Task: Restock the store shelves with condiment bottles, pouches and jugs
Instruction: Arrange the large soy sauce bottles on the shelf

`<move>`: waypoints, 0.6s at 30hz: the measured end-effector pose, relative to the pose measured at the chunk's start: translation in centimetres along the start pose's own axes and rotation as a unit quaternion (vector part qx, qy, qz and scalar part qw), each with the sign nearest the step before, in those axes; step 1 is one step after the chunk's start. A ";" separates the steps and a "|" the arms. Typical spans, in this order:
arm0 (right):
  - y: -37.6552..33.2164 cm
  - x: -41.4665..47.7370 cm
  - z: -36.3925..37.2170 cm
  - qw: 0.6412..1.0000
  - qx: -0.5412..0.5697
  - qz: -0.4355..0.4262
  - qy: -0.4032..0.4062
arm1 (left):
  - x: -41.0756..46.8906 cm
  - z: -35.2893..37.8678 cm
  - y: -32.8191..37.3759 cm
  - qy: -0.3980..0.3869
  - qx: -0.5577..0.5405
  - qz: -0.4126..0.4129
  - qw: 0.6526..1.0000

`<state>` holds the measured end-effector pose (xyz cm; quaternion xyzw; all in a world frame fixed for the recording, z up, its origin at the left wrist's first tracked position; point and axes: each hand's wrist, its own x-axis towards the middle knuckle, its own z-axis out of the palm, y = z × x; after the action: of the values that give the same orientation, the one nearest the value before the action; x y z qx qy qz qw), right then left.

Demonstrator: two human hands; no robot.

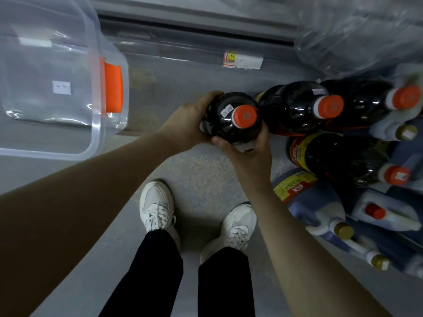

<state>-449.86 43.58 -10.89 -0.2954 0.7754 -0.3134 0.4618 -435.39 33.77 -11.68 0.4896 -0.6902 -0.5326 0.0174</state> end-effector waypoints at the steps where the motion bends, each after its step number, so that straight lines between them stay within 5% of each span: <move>1: 0.0 -0.4 0.0 1.000 -0.005 0.002 -0.010 | -0.8 0.2 -0.2 0.003 -0.006 -0.006 1.000; 9: 0.0 -2.2 -0.1 0.990 -0.051 0.009 -0.133 | -6.8 2.0 -2.6 0.033 -0.097 -0.082 0.991; 18: 0.2 2.4 0.5 0.978 0.026 0.056 -0.200 | -4.5 1.7 -4.8 0.026 -0.241 -0.141 0.960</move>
<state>-450.43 41.85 -12.47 -0.2961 0.6742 -0.2420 0.6319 -430.85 38.31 -13.79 0.5768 -0.4651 -0.6670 0.0777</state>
